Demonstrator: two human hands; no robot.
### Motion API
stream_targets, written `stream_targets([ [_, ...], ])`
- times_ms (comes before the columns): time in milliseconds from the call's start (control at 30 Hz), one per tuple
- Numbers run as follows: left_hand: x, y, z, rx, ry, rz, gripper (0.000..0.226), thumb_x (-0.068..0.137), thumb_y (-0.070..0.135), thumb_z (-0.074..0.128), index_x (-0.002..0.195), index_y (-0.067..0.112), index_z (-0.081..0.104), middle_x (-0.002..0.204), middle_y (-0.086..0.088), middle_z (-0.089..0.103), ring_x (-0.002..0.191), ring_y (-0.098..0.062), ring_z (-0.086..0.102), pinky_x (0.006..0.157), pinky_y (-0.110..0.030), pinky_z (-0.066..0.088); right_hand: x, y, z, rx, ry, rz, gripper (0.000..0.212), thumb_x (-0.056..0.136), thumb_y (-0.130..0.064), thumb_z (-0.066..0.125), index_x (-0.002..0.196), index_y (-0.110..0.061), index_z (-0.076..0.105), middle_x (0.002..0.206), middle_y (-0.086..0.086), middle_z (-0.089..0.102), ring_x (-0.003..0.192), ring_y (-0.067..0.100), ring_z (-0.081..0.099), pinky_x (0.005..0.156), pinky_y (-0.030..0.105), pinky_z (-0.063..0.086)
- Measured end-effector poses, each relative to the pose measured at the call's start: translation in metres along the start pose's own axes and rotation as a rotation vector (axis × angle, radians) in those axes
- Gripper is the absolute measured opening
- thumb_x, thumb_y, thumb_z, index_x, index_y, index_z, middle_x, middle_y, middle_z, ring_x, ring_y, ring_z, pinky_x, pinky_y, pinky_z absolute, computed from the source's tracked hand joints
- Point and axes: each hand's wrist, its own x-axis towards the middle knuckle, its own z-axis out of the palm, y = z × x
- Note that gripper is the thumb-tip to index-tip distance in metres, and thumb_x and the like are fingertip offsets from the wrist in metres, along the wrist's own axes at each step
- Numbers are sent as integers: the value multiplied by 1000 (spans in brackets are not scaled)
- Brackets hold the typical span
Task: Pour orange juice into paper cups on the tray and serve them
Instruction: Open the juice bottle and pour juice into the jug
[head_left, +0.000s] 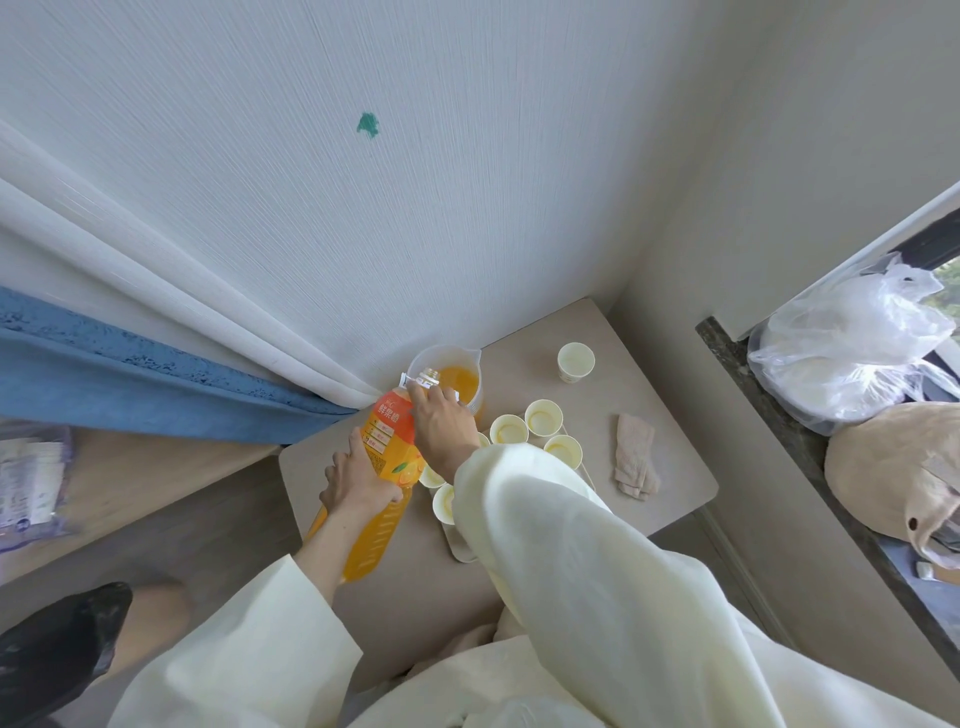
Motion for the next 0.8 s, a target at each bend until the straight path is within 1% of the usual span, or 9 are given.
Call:
stream_targets([
  [133, 2, 4, 0, -81, 46, 40, 120, 63, 30, 83, 151, 26, 1, 142, -14, 34, 130, -36, 36, 100, -56, 39, 0, 3, -4, -41, 86, -70, 48, 96, -2, 38, 143, -11, 34, 118, 15, 58, 111, 34, 52, 88, 42, 44],
  [233, 4, 5, 0, -143, 77, 75, 121, 62, 32, 85, 150, 27, 2, 143, -12, 35, 130, -35, 37, 99, -55, 41, 2, 4, -7, -65, 294, -96, 42, 83, 1, 45, 121, -10, 61, 82, 8, 66, 79, 29, 64, 60, 35, 49],
  [300, 5, 6, 1, -183, 105, 99, 120, 62, 35, 86, 150, 28, 4, 141, -10, 37, 129, -34, 39, 97, -54, 43, 3, 6, -2, -97, 403, -139, 44, 77, -3, 36, 105, -13, 68, 67, 1, 62, 61, 24, 62, 51, 30, 46],
  [500, 2, -2, 2, -341, 146, 115, 122, 61, 40, 86, 149, 32, 2, 143, -5, 36, 131, -30, 39, 98, -53, 42, 3, -1, -11, -105, 576, -273, 40, 80, -1, 35, 107, -8, 64, 67, 2, 60, 59, 24, 57, 67, 31, 34],
  [600, -2, -13, 1, -438, 165, 115, 123, 61, 40, 87, 149, 36, 1, 145, -2, 36, 133, -28, 38, 101, -52, 39, 6, -21, -15, 1, 593, -392, 25, 84, -5, 45, 103, -6, 62, 65, 4, 60, 53, 26, 55, 54, 31, 41],
  [633, -3, -17, 0, -468, 166, 106, 123, 61, 38, 87, 149, 37, 1, 146, 0, 36, 133, -27, 39, 101, -51, 39, 7, -30, -17, 22, 563, -395, 19, 81, -5, 56, 99, -7, 62, 62, 4, 58, 49, 27, 53, 47, 28, 38],
  [700, -3, -29, 0, -539, 182, 90, 124, 58, 35, 90, 148, 38, 4, 144, 3, 38, 131, -25, 41, 100, -49, 41, 9, -52, -16, 19, 499, -374, 27, 66, -2, 78, 89, -8, 65, 57, 1, 57, 41, 26, 49, 42, 23, 27],
  [733, -2, -36, 0, -577, 191, 79, 125, 55, 33, 91, 147, 39, 6, 143, 5, 40, 130, -24, 43, 99, -48, 42, 10, -64, -15, 3, 486, -373, 27, 62, -2, 80, 85, -9, 67, 56, 0, 57, 38, 26, 48, 43, 21, 23],
  [800, -3, -48, 2, -643, 214, 55, 123, 51, 31, 92, 144, 42, 13, 137, 10, 43, 125, -20, 47, 97, -46, 45, 7, -86, -18, -24, 488, -393, 13, 69, -5, 67, 81, -10, 69, 56, -2, 58, 35, 23, 48, 45, 18, 16],
])
